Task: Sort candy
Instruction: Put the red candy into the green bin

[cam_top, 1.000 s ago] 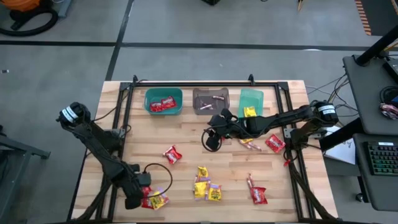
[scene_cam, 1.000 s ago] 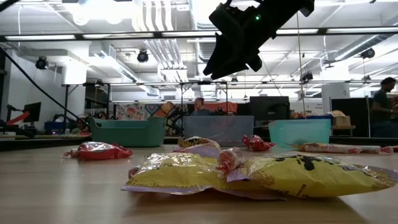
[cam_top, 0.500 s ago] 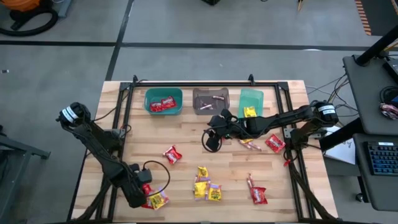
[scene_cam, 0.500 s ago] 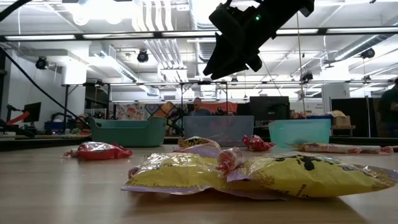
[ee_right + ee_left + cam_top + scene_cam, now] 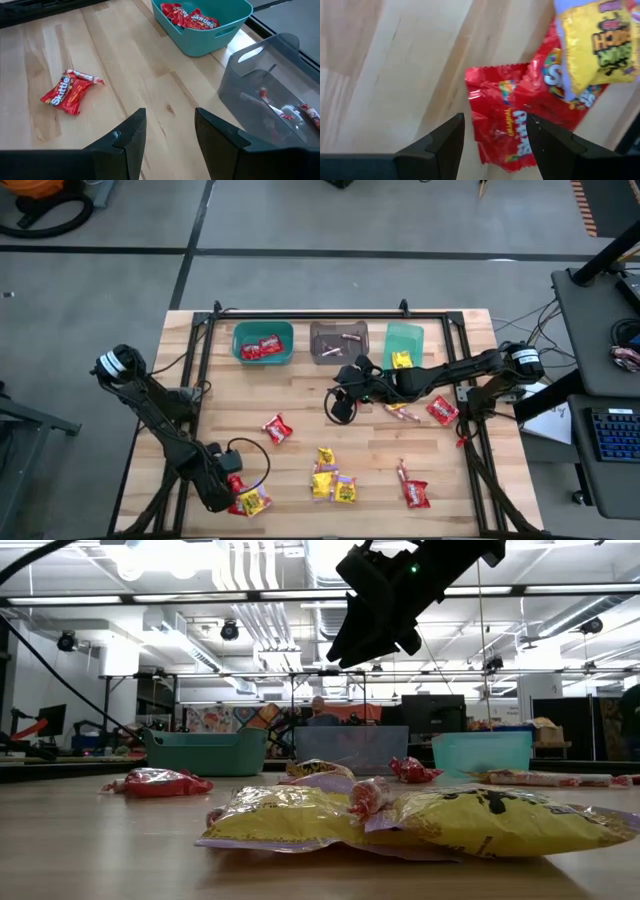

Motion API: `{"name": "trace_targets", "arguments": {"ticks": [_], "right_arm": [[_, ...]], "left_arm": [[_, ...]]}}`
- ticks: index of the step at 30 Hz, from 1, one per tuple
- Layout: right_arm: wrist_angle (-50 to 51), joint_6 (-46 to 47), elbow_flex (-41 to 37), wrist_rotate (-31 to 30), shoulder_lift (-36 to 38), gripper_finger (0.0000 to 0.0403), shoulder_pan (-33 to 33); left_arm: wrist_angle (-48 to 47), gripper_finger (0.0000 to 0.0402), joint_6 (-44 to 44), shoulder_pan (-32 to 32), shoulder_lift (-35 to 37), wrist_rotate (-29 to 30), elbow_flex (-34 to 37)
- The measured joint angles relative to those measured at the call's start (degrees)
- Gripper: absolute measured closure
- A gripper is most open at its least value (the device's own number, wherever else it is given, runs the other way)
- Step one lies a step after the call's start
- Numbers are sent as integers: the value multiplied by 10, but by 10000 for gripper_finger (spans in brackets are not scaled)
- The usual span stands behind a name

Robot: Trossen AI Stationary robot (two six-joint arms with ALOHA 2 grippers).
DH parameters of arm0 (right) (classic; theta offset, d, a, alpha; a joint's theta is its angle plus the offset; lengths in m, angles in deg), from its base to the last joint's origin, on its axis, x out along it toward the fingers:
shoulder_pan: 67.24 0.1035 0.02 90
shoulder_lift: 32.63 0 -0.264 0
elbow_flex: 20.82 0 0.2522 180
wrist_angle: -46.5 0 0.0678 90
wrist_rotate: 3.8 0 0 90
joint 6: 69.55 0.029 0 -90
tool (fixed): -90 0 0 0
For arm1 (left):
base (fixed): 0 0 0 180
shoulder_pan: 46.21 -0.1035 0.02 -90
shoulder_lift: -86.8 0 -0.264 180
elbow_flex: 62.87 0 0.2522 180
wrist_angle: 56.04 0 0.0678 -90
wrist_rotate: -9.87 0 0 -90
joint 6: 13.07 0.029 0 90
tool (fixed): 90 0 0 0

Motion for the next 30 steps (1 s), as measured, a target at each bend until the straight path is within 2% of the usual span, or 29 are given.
{"name": "trace_targets", "arguments": {"ticks": [20, 24, 30], "right_arm": [[0, -1, 0, 0, 0, 243, 0], [0, -1, 0, 0, 0, 243, 0], [0, -1, 0, 0, 0, 243, 0]], "left_arm": [[38, 219, -25, 0, 2, 29, 40], [32, 265, -20, 0, 2, 30, 42], [20, 379, -14, 0, 1, 30, 43]]}}
